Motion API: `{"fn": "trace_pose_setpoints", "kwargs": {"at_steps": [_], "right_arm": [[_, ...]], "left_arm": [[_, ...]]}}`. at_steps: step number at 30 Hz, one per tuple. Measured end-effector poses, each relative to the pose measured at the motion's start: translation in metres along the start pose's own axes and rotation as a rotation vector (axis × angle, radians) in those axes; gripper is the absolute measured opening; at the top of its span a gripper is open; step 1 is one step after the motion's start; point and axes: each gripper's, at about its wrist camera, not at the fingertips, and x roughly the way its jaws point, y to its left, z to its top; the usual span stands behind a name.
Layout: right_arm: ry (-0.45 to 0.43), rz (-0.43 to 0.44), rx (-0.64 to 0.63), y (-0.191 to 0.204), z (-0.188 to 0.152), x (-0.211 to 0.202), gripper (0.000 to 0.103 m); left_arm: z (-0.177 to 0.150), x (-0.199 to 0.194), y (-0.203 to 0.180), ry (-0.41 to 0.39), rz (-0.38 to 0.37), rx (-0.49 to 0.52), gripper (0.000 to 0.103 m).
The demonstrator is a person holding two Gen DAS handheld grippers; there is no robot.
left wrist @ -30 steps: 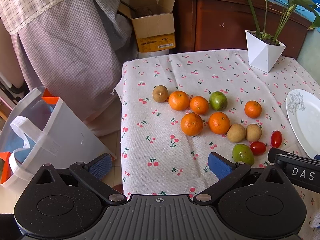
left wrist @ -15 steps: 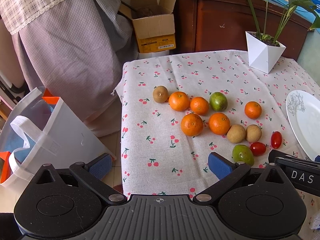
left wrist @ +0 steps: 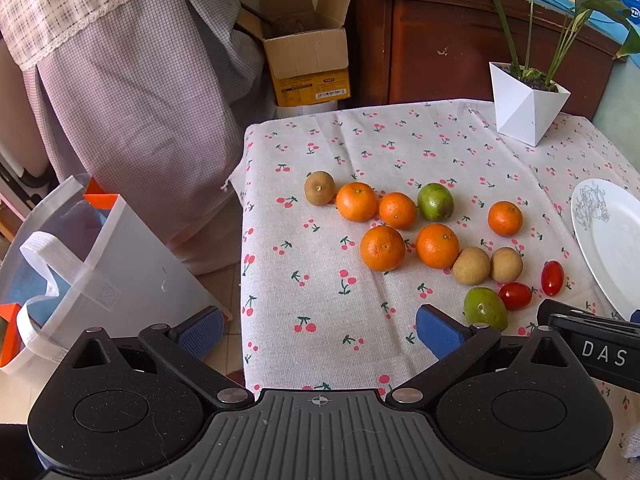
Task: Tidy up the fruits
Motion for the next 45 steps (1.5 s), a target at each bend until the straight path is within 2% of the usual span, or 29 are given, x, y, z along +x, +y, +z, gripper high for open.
{"fn": "trace_pose_setpoints", "kwargs": {"at_steps": [11,15,20,23,28,31,34,38,45], "right_arm": [[0.006,0.022,0.014,0.0,0.0,0.0,0.1],[-0.029,0.073,0.042,-0.009,0.001,-0.005,0.1],[-0.066,0.1,0.068,-0.029,0.0,-0.013,0.099],[-0.083,0.142,0.105,-0.042,-0.003,-0.017,0.094],[-0.081,0.212,0.112,-0.049,-0.016,-0.017,0.083],[-0.087,0.248,0.099,-0.045,-0.023,-0.016,0.078],[-0.087,0.274,0.059,-0.032,-0.028,-0.015,0.072],[-0.054,0.33,0.048,-0.02,-0.032,-0.011,0.061],[-0.006,0.345,0.036,-0.009,-0.035,-0.005,0.059]], "left_arm": [[-0.001,0.0,0.0,-0.006,-0.002,0.002,0.102],[-0.001,0.001,0.004,-0.009,-0.009,-0.008,0.103],[0.006,0.002,0.023,-0.034,-0.022,-0.084,0.103],[0.013,0.003,0.034,-0.055,-0.018,-0.119,0.102],[0.021,0.011,0.04,-0.062,-0.023,-0.116,0.101],[0.029,0.016,0.042,-0.07,-0.013,-0.105,0.101],[0.037,0.018,0.044,-0.111,-0.016,-0.096,0.1],[0.044,0.027,0.04,-0.135,-0.034,-0.085,0.097],[0.056,0.043,0.046,-0.135,-0.067,-0.143,0.087]]}}
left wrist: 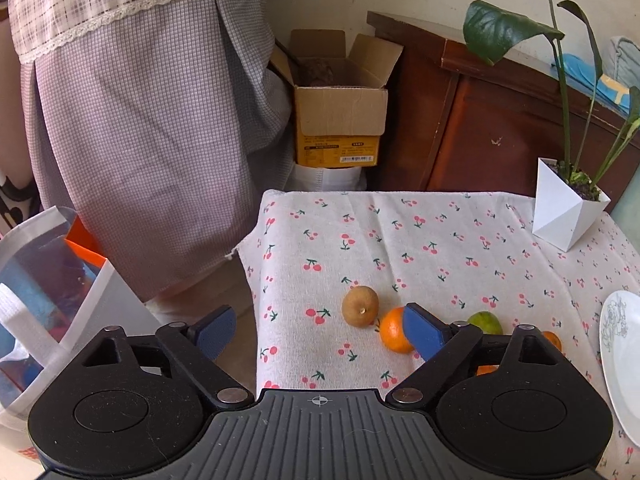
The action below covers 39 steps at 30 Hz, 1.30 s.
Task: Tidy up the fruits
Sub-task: 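Lower the left gripper onto a small mandarin orange and close it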
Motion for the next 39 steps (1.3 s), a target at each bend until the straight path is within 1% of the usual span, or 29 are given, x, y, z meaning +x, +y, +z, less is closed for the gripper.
{"fn": "trace_pose_setpoints", "kwargs": {"at_steps": [4,7,11,13,14,17,19,22,25,27,31,33,36,39], "right_arm": [[-0.003,-0.006,-0.008,0.002,-0.001,0.005,0.059],[-0.002,-0.007,-0.011,0.002,-0.001,0.006,0.059],[-0.013,-0.005,-0.021,0.003,0.0,0.009,0.059],[-0.015,0.0,-0.025,0.003,0.0,0.01,0.058],[-0.019,0.001,-0.03,0.004,0.0,0.011,0.058],[-0.029,0.003,-0.041,0.006,0.0,0.012,0.058],[-0.034,0.007,-0.044,0.007,0.0,0.013,0.057],[-0.038,0.005,-0.051,0.009,0.001,0.015,0.053],[-0.042,0.005,-0.055,0.01,0.0,0.016,0.048],[-0.047,-0.001,-0.063,0.01,-0.001,0.016,0.043],[-0.054,-0.003,-0.05,0.008,-0.001,0.016,0.038],[-0.058,-0.007,-0.045,0.006,0.0,0.016,0.032],[-0.057,0.0,-0.027,0.004,0.0,0.016,0.031],[-0.058,0.005,-0.024,0.004,0.0,0.015,0.032]], "left_arm": [[0.006,0.012,-0.001,0.016,-0.038,-0.033,0.074],[0.008,0.021,-0.004,0.028,-0.049,-0.044,0.067],[0.008,0.031,-0.009,0.036,-0.053,-0.047,0.064],[0.008,0.037,-0.01,0.043,-0.059,-0.043,0.055],[0.007,0.038,-0.011,0.038,-0.066,-0.043,0.055],[0.007,0.042,-0.01,0.032,-0.091,-0.048,0.046],[0.007,0.045,-0.01,0.04,-0.108,-0.052,0.034],[0.003,0.044,-0.015,0.04,-0.142,-0.03,0.025],[0.0,0.042,-0.018,0.04,-0.166,-0.014,0.023],[-0.001,0.042,-0.019,0.043,-0.181,-0.021,0.023],[-0.005,0.038,-0.021,0.043,-0.192,-0.006,0.023],[-0.007,0.036,-0.023,0.047,-0.203,-0.004,0.023],[-0.011,0.032,-0.027,0.051,-0.215,0.007,0.023],[-0.016,0.029,-0.031,0.056,-0.232,0.013,0.023]]}}
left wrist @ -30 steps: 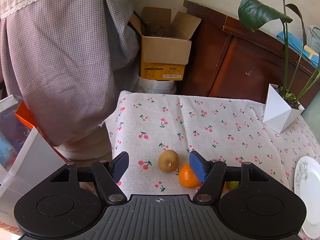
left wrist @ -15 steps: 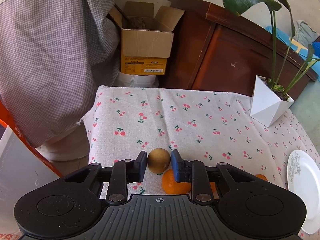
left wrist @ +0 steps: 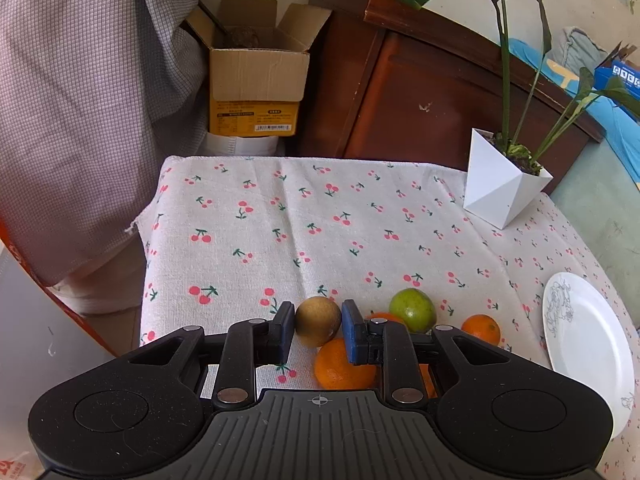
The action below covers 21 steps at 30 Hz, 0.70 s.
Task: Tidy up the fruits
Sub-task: 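Lower the left gripper onto a small mandarin orange and close it, then lift the orange with the left gripper while the right gripper grasps a green lime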
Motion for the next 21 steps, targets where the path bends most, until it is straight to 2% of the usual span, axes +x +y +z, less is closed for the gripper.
{"fn": "trace_pose_setpoints", "kwargs": {"at_steps": [9,13,14,18,21], "right_arm": [[-0.014,0.014,0.018,0.004,-0.001,0.001,0.047],[-0.027,0.004,-0.003,0.007,-0.002,0.004,0.049],[-0.03,-0.001,-0.012,0.008,-0.002,0.004,0.049],[-0.033,0.022,-0.016,0.009,-0.003,0.004,0.035],[-0.033,0.035,-0.028,0.011,-0.003,0.004,0.028]], "left_arm": [[-0.011,-0.005,-0.011,0.008,-0.027,0.017,0.023],[-0.013,-0.006,-0.014,0.005,-0.034,0.02,0.023],[-0.013,-0.006,-0.013,0.003,-0.037,0.018,0.023],[-0.01,-0.008,-0.006,-0.001,-0.043,-0.016,0.023],[-0.008,-0.013,-0.002,-0.022,-0.043,-0.041,0.024]]}}
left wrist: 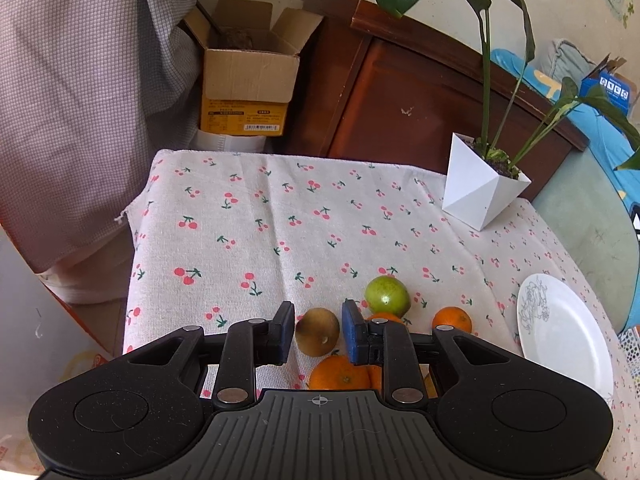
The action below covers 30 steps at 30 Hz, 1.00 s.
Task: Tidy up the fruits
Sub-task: 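Lift the orange with the left gripper while the right gripper grasps a green lime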
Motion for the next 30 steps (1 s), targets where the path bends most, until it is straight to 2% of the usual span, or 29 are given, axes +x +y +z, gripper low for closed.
{"fn": "trace_pose_setpoints", "kwargs": {"at_steps": [9,15,17,20,30], "right_arm": [[-0.001,0.009,-0.006,0.0,0.001,0.0,0.034],[-0.006,0.005,-0.021,0.003,-0.001,0.006,0.034],[-0.014,0.005,-0.028,0.004,-0.002,0.006,0.034],[-0.017,0.008,-0.045,0.005,-0.002,0.006,0.027],[-0.009,-0.016,-0.053,-0.003,0.0,-0.007,0.027]], "left_arm": [[-0.008,-0.026,0.003,-0.016,0.022,0.009,0.026],[-0.025,-0.042,0.002,-0.002,0.032,0.02,0.028],[-0.031,-0.047,0.002,0.001,0.043,0.028,0.028],[-0.04,-0.053,0.001,-0.006,0.056,0.055,0.031],[-0.05,-0.06,-0.008,-0.009,0.038,0.108,0.033]]}}
